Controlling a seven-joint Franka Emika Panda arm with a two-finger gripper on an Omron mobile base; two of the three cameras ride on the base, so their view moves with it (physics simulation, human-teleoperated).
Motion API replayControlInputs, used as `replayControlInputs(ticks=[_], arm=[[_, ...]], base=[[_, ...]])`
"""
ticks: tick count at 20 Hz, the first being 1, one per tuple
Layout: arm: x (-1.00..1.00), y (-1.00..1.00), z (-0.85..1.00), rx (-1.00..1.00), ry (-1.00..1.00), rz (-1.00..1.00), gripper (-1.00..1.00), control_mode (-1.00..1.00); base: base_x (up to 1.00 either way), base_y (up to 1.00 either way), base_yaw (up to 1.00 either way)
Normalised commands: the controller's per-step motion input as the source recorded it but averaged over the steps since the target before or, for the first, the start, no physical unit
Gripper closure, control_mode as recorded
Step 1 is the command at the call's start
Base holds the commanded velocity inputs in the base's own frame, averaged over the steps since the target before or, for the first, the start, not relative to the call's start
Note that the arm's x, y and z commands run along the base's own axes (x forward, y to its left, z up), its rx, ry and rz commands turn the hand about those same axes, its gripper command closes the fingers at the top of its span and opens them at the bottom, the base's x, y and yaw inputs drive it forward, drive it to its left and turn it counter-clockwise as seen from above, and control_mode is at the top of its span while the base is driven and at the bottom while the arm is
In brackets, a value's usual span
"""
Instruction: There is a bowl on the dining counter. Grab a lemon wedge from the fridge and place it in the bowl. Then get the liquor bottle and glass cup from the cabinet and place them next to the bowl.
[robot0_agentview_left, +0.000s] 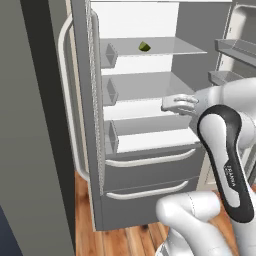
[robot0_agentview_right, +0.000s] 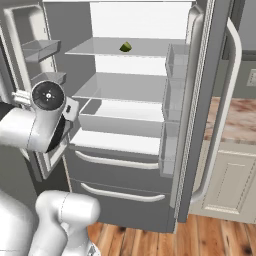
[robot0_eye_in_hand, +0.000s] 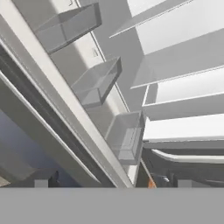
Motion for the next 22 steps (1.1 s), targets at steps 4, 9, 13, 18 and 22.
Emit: replayControlInputs(ticks=[4, 9, 13, 18, 22], arm=[[-0.25, -0.29, -0.20, -0.27, 0.00, -0.21, -1.00, -1.00], [-0.11, -0.24, -0.28, -0.23, 0.00, -0.11, -1.00, -1.00], [-0.02, -0.06, -0.14, -0.02, 0.01, -0.01, -1.00, -1.00], [-0.37, -0.37, -0.13, 0.01, -0.03, -0.05, -1.00, -1.00], [-0.38, -0.29, -0.10, 0.00, -0.02, -0.06, -1.00, -1.00]], base=[[0.00, 0.00, 0.00], [0.00, 0.00, 0.00], [0.00, 0.00, 0.00], [0.00, 0.00, 0.00], [0.00, 0.00, 0.00]])
